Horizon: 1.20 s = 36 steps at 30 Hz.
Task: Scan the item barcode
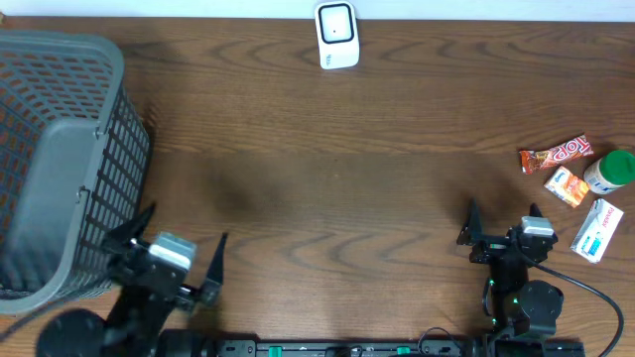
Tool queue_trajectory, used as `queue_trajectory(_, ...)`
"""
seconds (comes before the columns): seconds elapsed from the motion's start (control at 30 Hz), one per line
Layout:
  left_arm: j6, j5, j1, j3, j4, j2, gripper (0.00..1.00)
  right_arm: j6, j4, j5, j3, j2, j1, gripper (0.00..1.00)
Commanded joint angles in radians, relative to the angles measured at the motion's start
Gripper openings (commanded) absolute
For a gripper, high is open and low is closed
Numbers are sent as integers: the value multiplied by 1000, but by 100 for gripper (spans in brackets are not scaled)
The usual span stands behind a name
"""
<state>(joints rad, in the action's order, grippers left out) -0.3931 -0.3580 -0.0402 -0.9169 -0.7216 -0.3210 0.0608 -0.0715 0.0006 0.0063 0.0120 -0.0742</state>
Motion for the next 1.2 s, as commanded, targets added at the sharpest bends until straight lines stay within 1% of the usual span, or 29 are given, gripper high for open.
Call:
queue_trajectory(0.0,22,-132,7,254,191,126,95,13,-3,10,-1,-5,2,99)
queue_trajectory(0.1,100,-116,7,415,350,177,95,13,-3,9,-1,-5,2,99)
queue_trajectory(0.2,255,-39,7,564,501,217,95,13,-3,10,-1,-5,2,99)
queue_trajectory(0.27,310,6,7,636,560,243,95,13,-3,10,-1,-5,2,99)
queue_trajectory(0.37,309,16,6,720,613,285,95,13,-3,10,-1,-5,2,99)
queue_trajectory(0.5,309,68,-9,789,627,315,95,13,-3,10,-1,-5,2,99)
queue_trajectory(0.77,308,170,-31,859,651,320,95,13,-3,9,-1,-5,2,99)
queue_trajectory(0.83,290,169,-31,879,658,320,95,13,-3,10,-1,-5,2,99)
queue_trajectory(0.93,304,169,-31,913,664,320,95,13,-3,9,-1,-5,2,99)
queue_trajectory(1.17,313,169,-31,912,663,320,95,13,-3,10,-1,-5,2,99)
